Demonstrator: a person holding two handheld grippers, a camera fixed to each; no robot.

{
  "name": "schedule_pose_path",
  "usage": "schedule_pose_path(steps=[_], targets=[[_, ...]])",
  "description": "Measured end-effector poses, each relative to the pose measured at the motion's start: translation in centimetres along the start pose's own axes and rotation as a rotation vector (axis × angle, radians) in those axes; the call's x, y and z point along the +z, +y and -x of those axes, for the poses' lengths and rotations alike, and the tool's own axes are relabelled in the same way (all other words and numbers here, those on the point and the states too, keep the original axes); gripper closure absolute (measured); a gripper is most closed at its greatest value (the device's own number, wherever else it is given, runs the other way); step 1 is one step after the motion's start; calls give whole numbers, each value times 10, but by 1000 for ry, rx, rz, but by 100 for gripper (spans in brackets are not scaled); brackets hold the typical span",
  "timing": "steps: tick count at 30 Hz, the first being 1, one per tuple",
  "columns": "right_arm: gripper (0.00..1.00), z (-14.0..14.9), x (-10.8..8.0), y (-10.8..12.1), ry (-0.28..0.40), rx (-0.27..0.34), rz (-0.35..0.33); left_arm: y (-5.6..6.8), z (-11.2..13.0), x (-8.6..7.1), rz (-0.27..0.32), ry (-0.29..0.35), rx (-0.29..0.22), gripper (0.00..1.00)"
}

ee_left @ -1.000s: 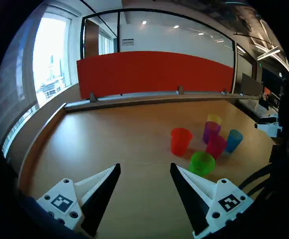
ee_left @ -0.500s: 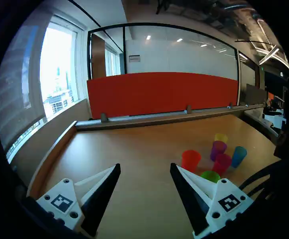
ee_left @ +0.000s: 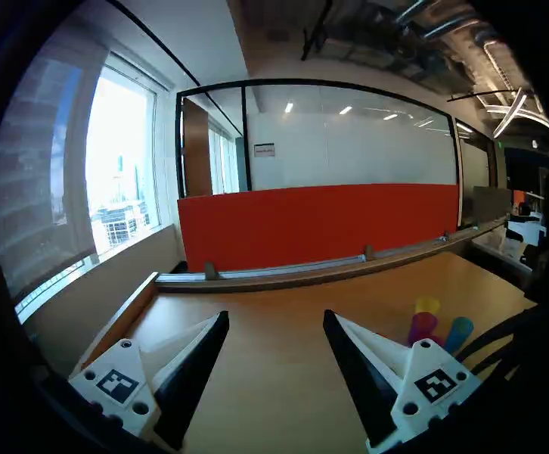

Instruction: Pour water

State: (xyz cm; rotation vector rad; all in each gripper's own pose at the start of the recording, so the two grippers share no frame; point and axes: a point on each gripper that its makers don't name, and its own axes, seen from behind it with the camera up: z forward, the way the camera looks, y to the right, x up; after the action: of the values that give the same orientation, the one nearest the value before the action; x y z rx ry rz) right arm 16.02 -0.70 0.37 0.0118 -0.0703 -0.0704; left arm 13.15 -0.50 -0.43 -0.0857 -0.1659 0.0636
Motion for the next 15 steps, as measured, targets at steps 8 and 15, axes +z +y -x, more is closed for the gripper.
schedule_pose_path(steps=[8, 15], targets=[[4, -3, 1, 0, 16, 5, 16, -2, -15, 5, -14, 58, 8, 8], [4, -6, 0, -1, 31, 19, 25, -2, -11, 7, -11, 101, -24, 8]])
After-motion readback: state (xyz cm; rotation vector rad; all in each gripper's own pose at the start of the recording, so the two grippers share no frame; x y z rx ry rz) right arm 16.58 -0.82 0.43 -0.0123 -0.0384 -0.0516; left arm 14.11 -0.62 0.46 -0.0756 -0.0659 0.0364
